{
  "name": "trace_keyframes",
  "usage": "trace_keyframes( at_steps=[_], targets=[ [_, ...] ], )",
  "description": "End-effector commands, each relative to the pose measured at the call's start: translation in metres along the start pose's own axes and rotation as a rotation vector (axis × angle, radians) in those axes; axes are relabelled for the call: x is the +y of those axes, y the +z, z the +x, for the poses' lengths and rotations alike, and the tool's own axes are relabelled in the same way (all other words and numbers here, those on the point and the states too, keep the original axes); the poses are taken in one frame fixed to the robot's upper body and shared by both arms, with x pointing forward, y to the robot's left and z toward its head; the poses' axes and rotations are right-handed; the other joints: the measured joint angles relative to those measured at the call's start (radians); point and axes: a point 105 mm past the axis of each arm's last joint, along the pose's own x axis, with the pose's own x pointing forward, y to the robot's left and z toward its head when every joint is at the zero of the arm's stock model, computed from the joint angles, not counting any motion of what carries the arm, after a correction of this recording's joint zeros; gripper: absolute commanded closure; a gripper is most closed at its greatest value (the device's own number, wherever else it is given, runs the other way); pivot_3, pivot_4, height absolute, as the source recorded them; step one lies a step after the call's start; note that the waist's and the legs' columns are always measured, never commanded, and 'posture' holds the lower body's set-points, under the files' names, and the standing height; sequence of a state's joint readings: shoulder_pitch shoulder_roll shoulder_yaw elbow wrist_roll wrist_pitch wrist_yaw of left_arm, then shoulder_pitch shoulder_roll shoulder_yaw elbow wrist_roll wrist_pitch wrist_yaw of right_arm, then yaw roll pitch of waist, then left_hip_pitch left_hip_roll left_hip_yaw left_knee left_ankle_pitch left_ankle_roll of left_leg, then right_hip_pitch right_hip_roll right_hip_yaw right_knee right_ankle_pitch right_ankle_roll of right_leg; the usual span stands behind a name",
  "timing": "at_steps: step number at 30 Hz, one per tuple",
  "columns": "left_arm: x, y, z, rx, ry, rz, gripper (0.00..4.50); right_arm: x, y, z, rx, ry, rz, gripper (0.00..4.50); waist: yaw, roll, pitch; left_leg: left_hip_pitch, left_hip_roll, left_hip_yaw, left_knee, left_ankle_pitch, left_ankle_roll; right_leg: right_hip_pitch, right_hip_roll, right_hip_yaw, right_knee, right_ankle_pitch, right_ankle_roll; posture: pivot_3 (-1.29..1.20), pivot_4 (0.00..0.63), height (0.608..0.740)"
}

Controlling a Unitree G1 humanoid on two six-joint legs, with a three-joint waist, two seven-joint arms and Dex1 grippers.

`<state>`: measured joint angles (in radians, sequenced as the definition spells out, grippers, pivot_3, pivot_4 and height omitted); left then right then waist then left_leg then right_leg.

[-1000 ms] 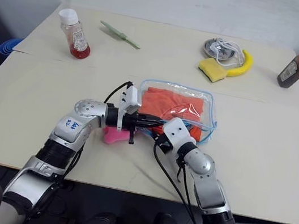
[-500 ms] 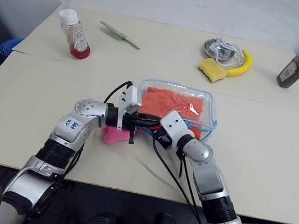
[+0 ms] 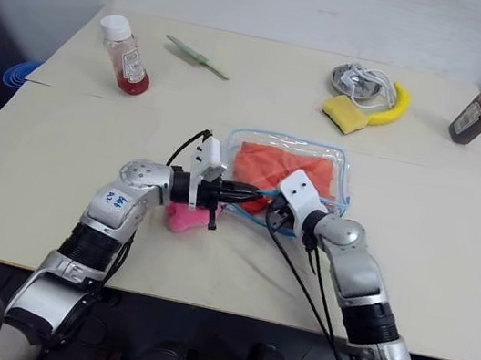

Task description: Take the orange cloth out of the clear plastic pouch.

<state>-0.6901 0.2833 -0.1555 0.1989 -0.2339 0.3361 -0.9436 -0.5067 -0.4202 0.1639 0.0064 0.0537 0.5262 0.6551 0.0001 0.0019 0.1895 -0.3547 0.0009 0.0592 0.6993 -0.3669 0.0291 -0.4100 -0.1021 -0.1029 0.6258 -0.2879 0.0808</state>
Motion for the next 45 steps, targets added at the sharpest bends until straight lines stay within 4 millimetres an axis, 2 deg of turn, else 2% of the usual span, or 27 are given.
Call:
trace_keyframes(
  at_steps=[1, 6, 8, 13, 17, 20, 24, 28, 30, 32, 35, 38, 40, 41, 43, 45],
  targets=[
    [0.006, 0.013, -0.005, -0.068, 0.047, -0.002, 4.5, 0.009, -0.002, -0.013, -0.057, 0.13, 0.051, 4.48, -0.001, 0.0, 0.0, 0.0, 0.0, 0.0, 0.0, 0.0, 0.0, 0.0, 0.0, 0.0, 0.0, 0.0, 0.0, 0.0, 0.15, 0.74],
    [0.009, 0.015, -0.004, -0.082, 0.069, -0.029, 4.5, 0.041, 0.021, -0.051, -0.233, 0.45, -0.103, 4.48, 0.001, 0.0, 0.0, -0.001, 0.0, 0.0, 0.0, 0.0, 0.0, -0.001, 0.001, 0.0, -0.001, 0.0, 0.0, 0.0, 0.15, 0.74],
    [0.009, 0.014, -0.004, -0.079, 0.07, -0.031, 4.5, 0.048, 0.027, -0.066, -0.284, 0.525, -0.103, 4.48, 0.002, 0.0, 0.0, -0.001, 0.0, 0.0, -0.001, 0.0, 0.0, -0.001, 0.001, -0.001, -0.002, 0.0, 0.0, 0.0, 0.15, 0.74],
    [0.009, 0.011, -0.004, -0.065, 0.085, -0.04, 4.5, 0.064, 0.05, -0.115, -0.439, 0.636, 0.015, 4.48, 0.01, 0.0, 0.0, -0.001, 0.0, -0.001, 0.0, 0.0, 0.0, -0.001, 0.001, -0.001, -0.001, 0.0, 0.0, 0.0, 0.15, 0.74],
    [0.008, 0.006, -0.011, -0.043, 0.094, -0.041, 4.5, 0.063, 0.05, -0.152, -0.394, 0.627, 0.152, 4.48, 0.02, 0.0, 0.0, -0.001, 0.0, -0.001, 0.0, 0.0, 0.0, 0.0, 0.0, -0.001, -0.002, 0.0, 0.0, 0.0, 0.15, 0.74],
    [0.008, 0.002, -0.017, -0.02, 0.1, -0.028, 4.5, 0.039, 0.056, -0.174, -0.419, 0.476, 0.214, 4.48, 0.025, -0.001, 0.0, -0.001, 0.0, -0.002, 0.0, 0.0, 0.0, 0.0, -0.001, -0.001, -0.003, 0.0, 0.0, 0.0, 0.15, 0.74],
    [0.006, -0.004, -0.031, -0.002, 0.102, -0.022, 4.5, -0.015, 0.064, -0.205, -0.433, 0.181, 0.145, 4.48, 0.024, -0.001, 0.0, -0.001, 0.0, -0.002, -0.001, 0.0, 0.0, 0.0, -0.001, -0.001, -0.003, 0.0, 0.0, 0.0, 0.15, 0.74],
    [0.001, -0.014, -0.04, 0.038, 0.08, -0.017, 4.5, -0.068, 0.075, -0.242, -0.394, -0.054, -0.014, 4.48, 0.024, -0.001, 0.0, -0.001, 0.0, -0.001, -0.001, 0.0, 0.0, 0.0, -0.001, -0.001, -0.003, 0.0, 0.0, 0.0, 0.15, 0.74],
    [0.0, -0.015, -0.04, 0.049, 0.066, -0.005, 4.5, -0.094, 0.078, -0.253, -0.351, -0.183, -0.193, 4.48, 0.024, -0.001, 0.001, -0.001, 0.0, 0.0, -0.001, 0.0, 0.0, 0.0, -0.001, 0.0, -0.003, 0.0, 0.0, 0.0, 0.15, 0.74],
    [-0.002, -0.016, -0.037, 0.054, 0.043, -0.004, 4.5, -0.108, 0.064, -0.251, -0.184, -0.214, -0.43, 4.48, 0.024, 0.0, 0.0, 0.0, 0.0, 0.0, -0.001, 0.0, 0.0, 0.0, 0.0, 0.0, -0.004, 0.0, 0.0, 0.0, 0.15, 0.74],
    [-0.001, -0.016, -0.035, 0.055, 0.043, 0.014, 4.5, -0.121, 0.051, -0.239, -0.16, -0.24, -0.581, 4.48, 0.02, -0.001, 0.001, 0.001, 0.0, 0.002, -0.002, 0.0, 0.0, 0.001, 0.001, 0.001, -0.004, 0.0, 0.0, 0.0, 0.15, 0.74],
    [0.0, -0.015, -0.035, 0.048, 0.052, 0.022, 4.5, -0.117, 0.007, -0.218, -0.051, -0.168, -0.635, 4.48, 0.02, -0.001, 0.001, 0.001, 0.001, 0.004, -0.002, 0.0, 0.0, 0.0, 0.001, 0.001, -0.003, 0.0, 0.001, 0.0, 0.15, 0.74],
    [0.001, -0.016, -0.034, 0.045, 0.055, 0.02, 4.5, -0.108, -0.028, -0.206, 0.0, -0.113, -0.548, 4.48, 0.021, -0.001, 0.001, 0.001, 0.001, 0.004, -0.002, 0.0, 0.0, 0.0, 0.001, 0.001, -0.003, 0.0, 0.001, 0.0, 0.15, 0.74],
    [0.001, -0.015, -0.035, 0.038, 0.06, 0.015, 4.29, -0.103, -0.045, -0.203, 0.012, -0.093, -0.482, 4.18, 0.024, -0.001, 0.001, 0.001, 0.001, 0.004, -0.002, 0.0, 0.0, 0.0, 0.001, 0.001, -0.003, 0.0, 0.001, 0.0, 0.15, 0.74],
    [0.0, -0.014, -0.036, 0.027, 0.066, 0.013, 3.87, -0.094, -0.065, -0.201, 0.032, -0.062, -0.396, 3.58, 0.026, -0.001, 0.001, 0.0, 0.001, 0.003, -0.002, 0.0, 0.0, 0.0, 0.001, 0.0, -0.003, 0.0, 0.001, 0.0, 0.15, 0.74],
    [-0.003, -0.012, -0.039, 0.026, 0.047, 0.04, 3.28, -0.087, -0.074, -0.202, 0.036, -0.045, -0.368, 2.95, 0.025, 0.002, 0.002, 0.0, 0.0, 0.003, -0.001, 0.0, 0.001, 0.0, 0.0, 0.0, -0.003, 0.001, 0.001, 0.0, 0.15, 0.74]
  ],
)
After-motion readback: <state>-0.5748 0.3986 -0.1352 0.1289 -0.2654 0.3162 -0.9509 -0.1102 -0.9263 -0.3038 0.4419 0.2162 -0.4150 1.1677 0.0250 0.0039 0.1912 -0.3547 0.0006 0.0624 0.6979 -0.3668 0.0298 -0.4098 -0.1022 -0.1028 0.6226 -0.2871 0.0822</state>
